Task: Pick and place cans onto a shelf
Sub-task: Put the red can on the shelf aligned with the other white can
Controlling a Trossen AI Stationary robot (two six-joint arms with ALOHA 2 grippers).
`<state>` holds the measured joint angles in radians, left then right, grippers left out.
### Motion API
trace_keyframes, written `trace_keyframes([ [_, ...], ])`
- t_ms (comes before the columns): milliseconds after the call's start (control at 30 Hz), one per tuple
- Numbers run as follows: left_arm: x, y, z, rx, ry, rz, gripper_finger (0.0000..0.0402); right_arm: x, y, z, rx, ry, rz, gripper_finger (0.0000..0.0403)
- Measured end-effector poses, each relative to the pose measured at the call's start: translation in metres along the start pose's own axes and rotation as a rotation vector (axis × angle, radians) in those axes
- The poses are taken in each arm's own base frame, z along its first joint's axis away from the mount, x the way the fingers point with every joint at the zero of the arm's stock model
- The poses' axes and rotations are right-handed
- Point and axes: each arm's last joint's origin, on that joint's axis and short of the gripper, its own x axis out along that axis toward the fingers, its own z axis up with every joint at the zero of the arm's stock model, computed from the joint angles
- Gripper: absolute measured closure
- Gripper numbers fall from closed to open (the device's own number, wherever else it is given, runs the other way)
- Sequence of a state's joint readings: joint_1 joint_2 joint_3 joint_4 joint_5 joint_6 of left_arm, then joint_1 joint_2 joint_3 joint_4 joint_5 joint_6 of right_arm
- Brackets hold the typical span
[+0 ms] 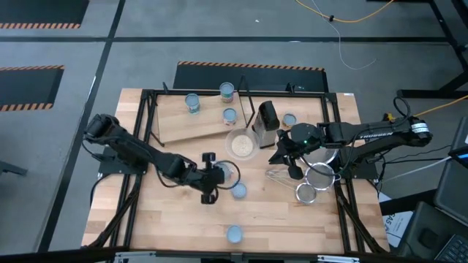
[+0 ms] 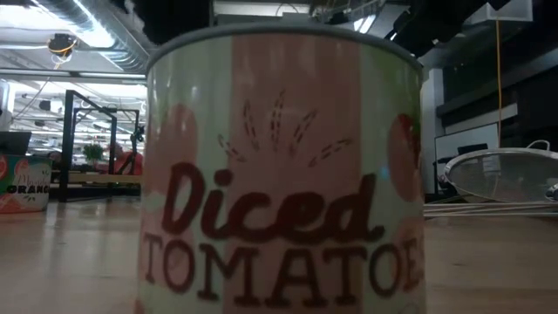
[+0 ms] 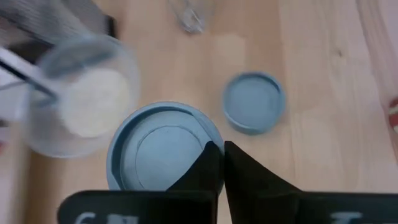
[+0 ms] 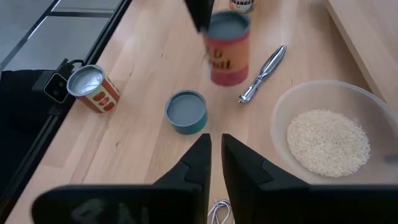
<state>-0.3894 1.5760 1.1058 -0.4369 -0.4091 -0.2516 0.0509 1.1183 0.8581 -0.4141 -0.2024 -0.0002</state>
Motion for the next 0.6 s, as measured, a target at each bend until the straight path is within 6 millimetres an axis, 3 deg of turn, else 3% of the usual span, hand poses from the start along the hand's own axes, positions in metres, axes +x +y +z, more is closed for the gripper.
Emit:
trace_keyframes([
  [133,-0.027,0.02,0.006,-0.024,-0.042,0.058,0.0398,0.0,0.0,0.0,0.0,-0.001,0.0,0.036],
  [400,-0.082,0.082,0.005,-0.059,-0.074,0.219,0.0399,0.0,0.0,0.0,0.0,-0.003,0.0,0.036],
  [600,-0.107,0.125,-0.006,-0.137,-0.042,0.321,0.0399,0.0,0.0,0.0,0.001,-0.004,0.0,0.036],
])
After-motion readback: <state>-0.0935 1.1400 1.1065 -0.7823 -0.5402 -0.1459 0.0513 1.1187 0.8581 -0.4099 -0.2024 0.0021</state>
